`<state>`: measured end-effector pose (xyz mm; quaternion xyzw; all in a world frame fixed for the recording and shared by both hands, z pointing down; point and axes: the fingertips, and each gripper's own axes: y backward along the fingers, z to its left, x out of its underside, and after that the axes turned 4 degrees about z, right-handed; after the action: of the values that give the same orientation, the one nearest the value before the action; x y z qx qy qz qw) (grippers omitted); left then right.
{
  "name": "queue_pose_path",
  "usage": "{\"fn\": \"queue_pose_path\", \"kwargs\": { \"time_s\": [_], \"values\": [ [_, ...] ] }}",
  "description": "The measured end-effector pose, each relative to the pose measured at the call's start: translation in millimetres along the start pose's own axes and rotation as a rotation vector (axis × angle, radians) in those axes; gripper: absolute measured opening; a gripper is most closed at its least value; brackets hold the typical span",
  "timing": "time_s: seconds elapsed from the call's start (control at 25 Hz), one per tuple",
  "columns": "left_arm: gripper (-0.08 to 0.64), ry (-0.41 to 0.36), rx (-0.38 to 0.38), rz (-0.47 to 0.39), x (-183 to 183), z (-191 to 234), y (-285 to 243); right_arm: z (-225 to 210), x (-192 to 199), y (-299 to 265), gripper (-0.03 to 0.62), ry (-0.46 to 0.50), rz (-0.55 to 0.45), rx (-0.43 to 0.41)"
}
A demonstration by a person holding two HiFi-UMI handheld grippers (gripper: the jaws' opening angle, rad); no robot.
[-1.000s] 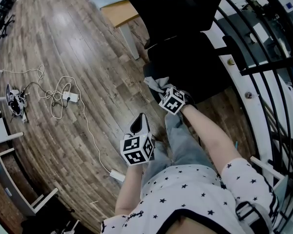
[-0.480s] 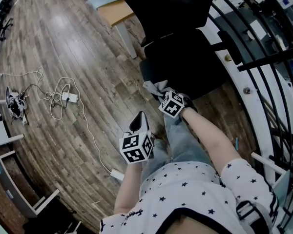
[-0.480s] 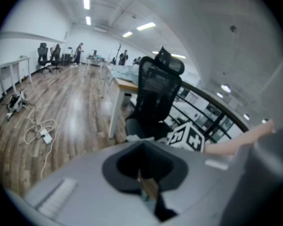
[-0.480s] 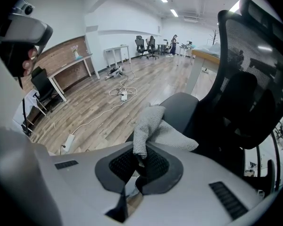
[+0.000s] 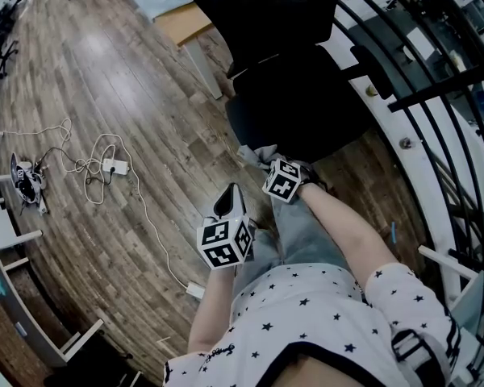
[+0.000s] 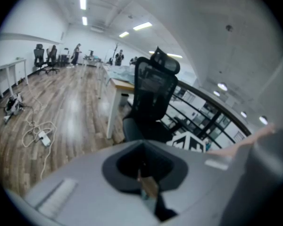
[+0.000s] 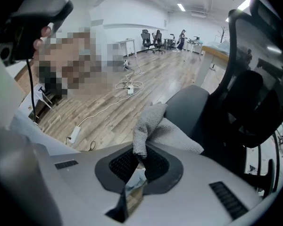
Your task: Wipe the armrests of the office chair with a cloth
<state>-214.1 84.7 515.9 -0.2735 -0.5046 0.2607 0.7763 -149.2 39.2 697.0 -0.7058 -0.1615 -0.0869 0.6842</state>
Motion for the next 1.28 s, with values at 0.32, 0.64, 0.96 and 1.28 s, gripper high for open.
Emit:
{"fn": "queue_pose_path", "kwargs": {
  "time_s": [0.32,0.64,0.96,1.28],
  "values": [
    [0.003,-0.006,0.002,-0.013,3,5,10,7,5,6,0.028,-0.040,-0.015,0.038],
    [0.003,-0.007,0.002,-0.023,13,13,28,14,-3,28,0.028,-0.154,-0.107,0.087],
    [0.003,-0.021,0.007,-0.036,24,33,51,39,-27,64,0.028,-0.261,-0.260,0.137],
    [0.003,-0.038,0.023,-0.048,36,51,79,79,-51,114,0.028,-0.371,-0.447,0.152]
  ]
}}
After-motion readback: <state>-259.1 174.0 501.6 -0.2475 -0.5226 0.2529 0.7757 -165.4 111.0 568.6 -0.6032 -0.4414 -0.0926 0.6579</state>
